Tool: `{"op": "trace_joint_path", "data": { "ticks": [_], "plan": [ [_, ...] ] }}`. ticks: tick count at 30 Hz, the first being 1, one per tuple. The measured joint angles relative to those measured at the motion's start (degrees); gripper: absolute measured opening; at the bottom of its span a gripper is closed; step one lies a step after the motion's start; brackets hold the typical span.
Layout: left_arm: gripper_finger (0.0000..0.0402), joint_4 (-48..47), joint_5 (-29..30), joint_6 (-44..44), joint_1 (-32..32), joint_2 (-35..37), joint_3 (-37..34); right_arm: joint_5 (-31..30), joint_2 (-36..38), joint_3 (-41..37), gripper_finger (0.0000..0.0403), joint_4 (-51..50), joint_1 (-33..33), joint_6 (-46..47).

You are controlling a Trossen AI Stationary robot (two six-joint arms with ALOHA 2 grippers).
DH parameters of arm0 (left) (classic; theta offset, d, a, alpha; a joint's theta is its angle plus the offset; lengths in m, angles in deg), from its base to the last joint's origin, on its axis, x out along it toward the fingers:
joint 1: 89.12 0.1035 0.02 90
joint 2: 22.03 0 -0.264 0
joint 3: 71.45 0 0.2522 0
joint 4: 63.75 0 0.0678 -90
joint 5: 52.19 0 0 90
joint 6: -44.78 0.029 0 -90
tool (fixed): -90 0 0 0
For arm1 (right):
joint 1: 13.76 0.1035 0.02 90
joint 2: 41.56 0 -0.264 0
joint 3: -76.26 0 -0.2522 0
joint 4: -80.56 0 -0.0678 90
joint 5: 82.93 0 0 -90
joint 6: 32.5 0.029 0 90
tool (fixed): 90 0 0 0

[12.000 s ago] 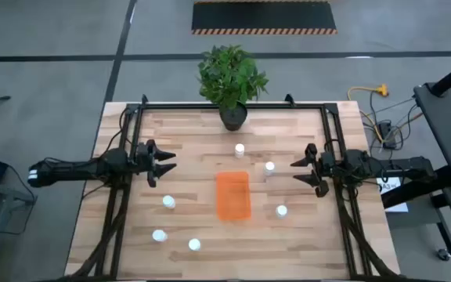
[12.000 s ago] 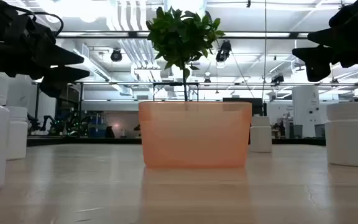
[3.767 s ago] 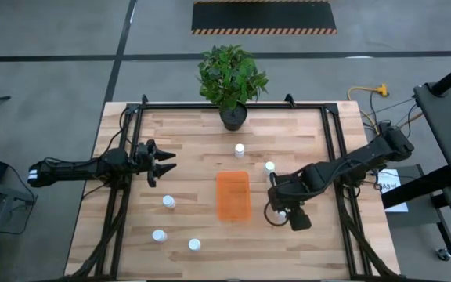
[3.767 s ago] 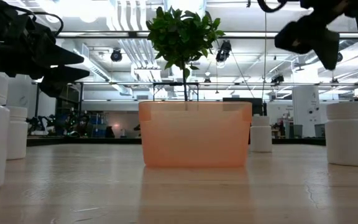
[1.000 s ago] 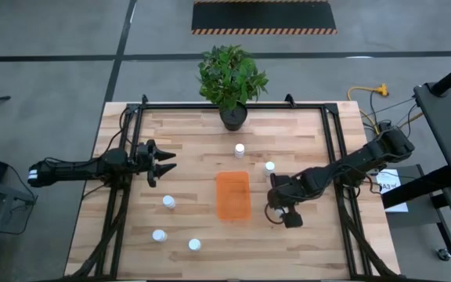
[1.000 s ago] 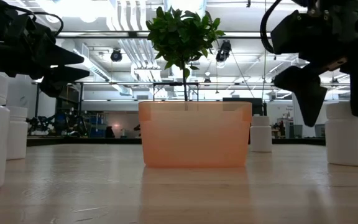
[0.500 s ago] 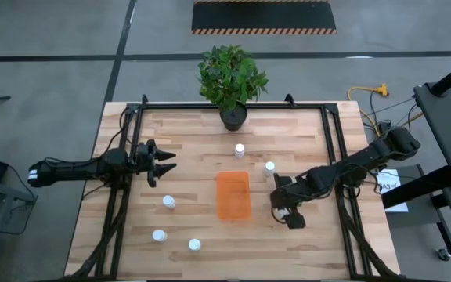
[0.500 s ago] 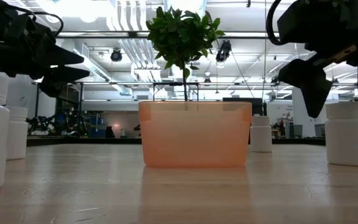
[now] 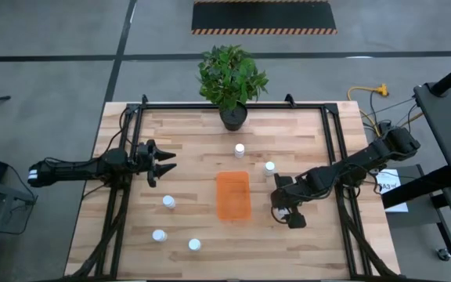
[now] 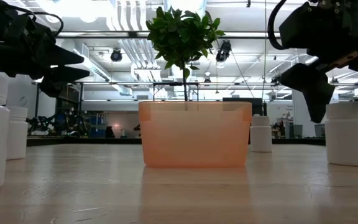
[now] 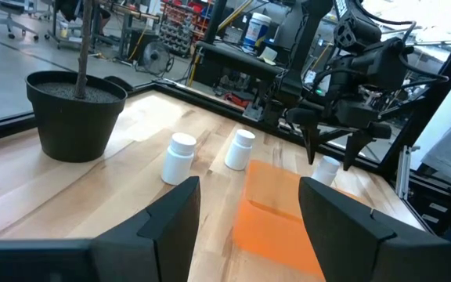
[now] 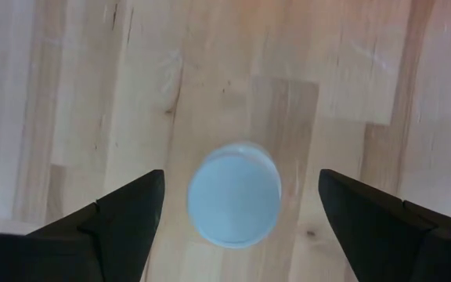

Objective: Pick and place pill bottles into a basket
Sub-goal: Put the white pill bottle into the orange bin

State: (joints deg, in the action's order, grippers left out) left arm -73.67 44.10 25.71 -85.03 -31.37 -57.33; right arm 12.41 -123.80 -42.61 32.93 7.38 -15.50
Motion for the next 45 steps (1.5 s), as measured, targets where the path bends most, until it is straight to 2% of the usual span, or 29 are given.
{"op": "trace_joint_path", "data": {
  "ticks": [5, 17, 24, 33, 40, 45],
  "plan": [
    [0.0200, 0.0, 0.0, 0.0, 0.0, 0.0, 0.0, 0.0, 0.0, 0.0, 0.0293, 0.0, 0.0, -0.1],
    [0.0200, 0.0, 0.0, 0.0, 0.0, 0.0, 0.0, 0.5, 0.1, 0.0, 0.0146, 0.0, 0.0, -0.7],
    [0.0200, 0.0, 0.0, 0.0, 0.0, 0.0, 0.0, 2.8, 0.1, 1.1, 0.0145, -0.7, 0.0, -0.5],
    [0.0200, 0.0, 0.0, 0.0, 0.0, 0.0, 0.0, 3.6, 0.4, 9.9, 0.0145, -8.5, -0.2, -1.6],
    [0.0200, 0.0, 0.0, 0.0, 0.0, 0.0, 0.0, -2.0, -0.3, 17.0, 0.0145, -14.4, -0.5, -3.5],
    [0.0200, 0.0, 0.0, 0.0, 0.0, 0.0, 0.0, -2.6, -4.9, 23.4, 0.0145, -22.3, -2.0, -4.2]
  ]
}}
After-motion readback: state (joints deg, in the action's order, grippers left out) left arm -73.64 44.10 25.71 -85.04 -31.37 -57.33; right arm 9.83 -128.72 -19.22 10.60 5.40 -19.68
